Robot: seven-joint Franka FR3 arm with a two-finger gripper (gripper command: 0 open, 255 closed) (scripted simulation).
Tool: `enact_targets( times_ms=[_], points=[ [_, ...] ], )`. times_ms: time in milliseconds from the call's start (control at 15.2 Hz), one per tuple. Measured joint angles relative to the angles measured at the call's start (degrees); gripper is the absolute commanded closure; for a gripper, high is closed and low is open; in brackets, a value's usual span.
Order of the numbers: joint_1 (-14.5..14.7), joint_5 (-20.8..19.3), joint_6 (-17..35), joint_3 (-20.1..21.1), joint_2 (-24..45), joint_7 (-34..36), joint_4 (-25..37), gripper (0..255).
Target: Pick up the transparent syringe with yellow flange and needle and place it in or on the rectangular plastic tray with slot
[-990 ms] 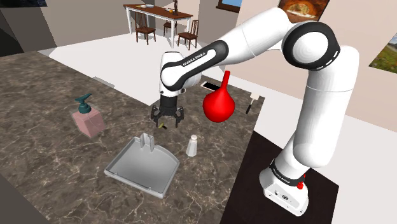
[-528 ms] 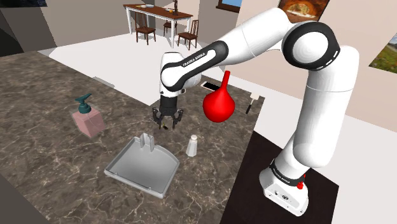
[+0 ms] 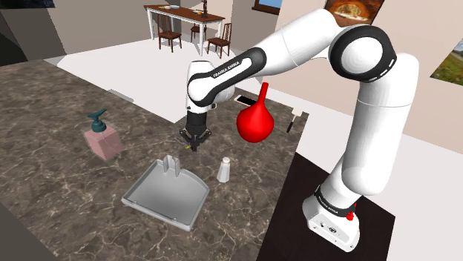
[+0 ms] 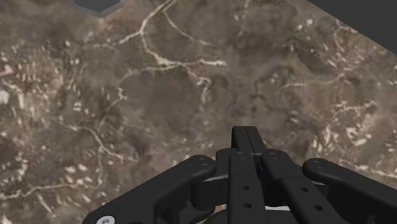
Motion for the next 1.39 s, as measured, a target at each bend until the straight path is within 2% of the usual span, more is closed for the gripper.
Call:
enact_targets(
  times_ms=[66,132,198,462,594,990,1386],
  points=[
    [0.0,0.0,0.0,0.0,0.0,0.0,0.0,0],
    [0.0,0.0,0.0,0.0,0.0,0.0,0.0,0],
    [0.7,-1.6,0.5,-0.5,0.6,1.2,0.9,0],
    [6.5,-14.8,1.6,-4.6,4.2,10.1,7.0,0],
    [7.9,-17.8,2.6,-5.6,5.4,12.0,7.8,0],
    [8.5,-19.3,6.0,-6.3,8.2,12.9,7.4,0],
    [8.6,-19.4,6.5,-6.4,8.6,13.0,7.3,0]
  ],
)
